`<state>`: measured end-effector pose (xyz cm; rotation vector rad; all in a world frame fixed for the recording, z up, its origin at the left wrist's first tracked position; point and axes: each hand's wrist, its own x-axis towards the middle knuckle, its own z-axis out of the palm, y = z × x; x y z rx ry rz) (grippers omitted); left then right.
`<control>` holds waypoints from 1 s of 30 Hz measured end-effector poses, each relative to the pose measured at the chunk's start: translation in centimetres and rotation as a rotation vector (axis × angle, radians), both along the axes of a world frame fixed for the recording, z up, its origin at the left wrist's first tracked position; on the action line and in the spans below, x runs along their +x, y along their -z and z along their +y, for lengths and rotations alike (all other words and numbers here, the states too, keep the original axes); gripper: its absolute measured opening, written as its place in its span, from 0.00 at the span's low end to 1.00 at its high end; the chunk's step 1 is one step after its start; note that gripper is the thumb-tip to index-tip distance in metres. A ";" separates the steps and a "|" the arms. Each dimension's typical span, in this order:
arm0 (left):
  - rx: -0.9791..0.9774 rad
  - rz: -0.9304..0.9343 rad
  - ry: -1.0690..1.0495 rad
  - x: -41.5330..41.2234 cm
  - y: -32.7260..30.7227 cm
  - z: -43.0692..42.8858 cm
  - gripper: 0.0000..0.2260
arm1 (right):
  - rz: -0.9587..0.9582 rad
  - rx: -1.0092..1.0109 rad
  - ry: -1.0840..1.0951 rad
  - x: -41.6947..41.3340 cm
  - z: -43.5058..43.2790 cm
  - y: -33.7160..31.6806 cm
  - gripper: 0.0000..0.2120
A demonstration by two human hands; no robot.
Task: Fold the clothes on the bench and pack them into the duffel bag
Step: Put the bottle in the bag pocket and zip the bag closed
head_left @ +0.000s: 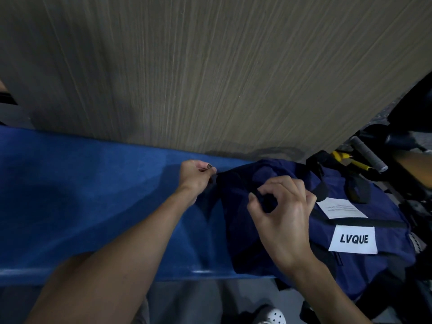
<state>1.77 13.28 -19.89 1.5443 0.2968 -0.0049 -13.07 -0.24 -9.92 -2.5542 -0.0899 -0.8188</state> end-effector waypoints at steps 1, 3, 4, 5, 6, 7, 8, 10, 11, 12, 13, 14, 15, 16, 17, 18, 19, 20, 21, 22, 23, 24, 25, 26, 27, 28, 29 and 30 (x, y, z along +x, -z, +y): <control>0.026 0.011 -0.001 0.1 0.6 0.0 0.07 | 0.006 0.002 -0.008 -0.1 0.0 0.0 0.04; 0.049 0.039 0.009 0.2 1.7 0.1 0.07 | 0.013 0.003 -0.018 -0.2 -0.1 0.1 0.04; 0.062 0.044 0.014 0.3 2.2 0.1 0.08 | 0.013 0.005 -0.021 -0.3 -0.2 0.1 0.05; 0.080 0.040 0.020 0.3 2.5 0.1 0.09 | 0.013 0.007 -0.026 -0.3 -0.2 0.1 0.05; 0.108 0.034 0.023 0.5 2.7 0.2 0.09 | 0.017 0.009 -0.032 -0.2 -0.2 0.2 0.05; 0.137 0.026 0.022 0.6 2.9 0.2 0.09 | 0.024 0.009 -0.040 -0.1 -0.1 0.2 0.05; 0.161 0.020 0.022 0.6 3.0 0.2 0.09 | 0.031 0.006 -0.044 0.0 0.0 0.3 0.05; 0.167 -0.001 0.038 0.4 3.1 0.1 0.08 | 0.038 0.001 -0.038 0.3 -0.1 0.5 0.05; 0.158 -0.013 0.051 0.2 3.1 0.1 0.07 | 0.040 0.002 -0.031 0.5 -0.2 0.6 0.06; 0.150 -0.028 0.051 -0.3 2.9 0.2 0.06 | 0.046 0.003 -0.027 0.6 -0.3 0.6 0.06; 0.151 -0.047 0.028 -0.7 2.6 0.4 0.06 | 0.054 0.004 -0.024 0.8 -0.4 0.7 0.06; 0.157 -0.081 -0.004 -1.2 2.0 0.6 0.07 | 0.062 0.001 -0.023 0.9 -0.5 0.8 0.07; 0.173 -0.134 -0.028 -1.8 1.1 0.9 0.07 | 0.072 -0.006 -0.026 1.0 -0.6 0.8 0.08; 0.196 -0.196 -0.029 -2.4 -0.1 1.1 0.07 | 0.083 -0.013 -0.032 1.0 -0.7 0.7 0.10; 0.222 -0.265 -0.006 -3.2 -1.6 1.3 0.07 | 0.092 -0.017 -0.045 0.9 -0.8 0.5 0.12; 0.251 -0.329 0.031 -4.1 -3.2 1.3 0.06 | 0.099 -0.016 -0.066 0.7 -1.0 0.3 0.13; 0.282 -0.388 0.079 -5.2 -5.0 1.2 0.06 | 0.100 -0.017 -0.088 0.5 -1.4 0.0 0.15; 0.319 -0.449 0.131 -6.4 -6.6 1.0 0.05 | 0.097 -0.023 -0.105 0.2 -2.1 -0.3 0.16; 0.364 -0.516 0.187 -7.7 -8.1 0.6 0.05 | 0.093 -0.032 -0.111 -0.2 -3.2 -0.4 0.16; 0.414 -0.598 0.242 -9.0 -9.6 0.2 0.04 | 0.084 -0.038 -0.103 -0.6 -4.6 -0.6 0.16; 0.474 -0.690 0.299 -10.2 -10.8 -0.3 0.05 | 0.074 -0.038 -0.080 -1.0 -6.3 -0.8 0.15; 0.547 -0.772 0.360 -11.3 -11.8 -1.1 0.06 | 0.073 -0.030 -0.051 -1.4 -8.3 -0.9 0.14; 0.641 -0.825 0.421 -12.1 -12.5 -1.9 0.08 | 0.092 -0.019 -0.020 -1.8 -10.5 -0.9 0.14; 0.752 -0.845 0.471 -12.7 -13.0 -2.8 0.11 | 0.129 -0.014 0.009 -2.2 -12.9 -0.8 0.16; 0.865 -0.848 0.507 -13.2 -13.4 -3.8 0.14 | 0.175 -0.027 0.041 -2.6 -15.4 -0.6 0.17; 0.967 -0.845 0.530 -13.5 -13.5 -4.8 0.16 | 0.226 -0.055 0.077 -2.9 -17.8 -0.5 0.19; 1.052 -0.849 0.547 -13.5 -13.3 -5.7 0.18 | 0.276 -0.089 0.114 -3.1 -20.0 -0.4 0.22; 1.126 -0.854 0.564 -13.4 -13.1 -6.6 0.20 | 0.320 -0.124 0.142 -3.2 -22.0 -0.3 0.23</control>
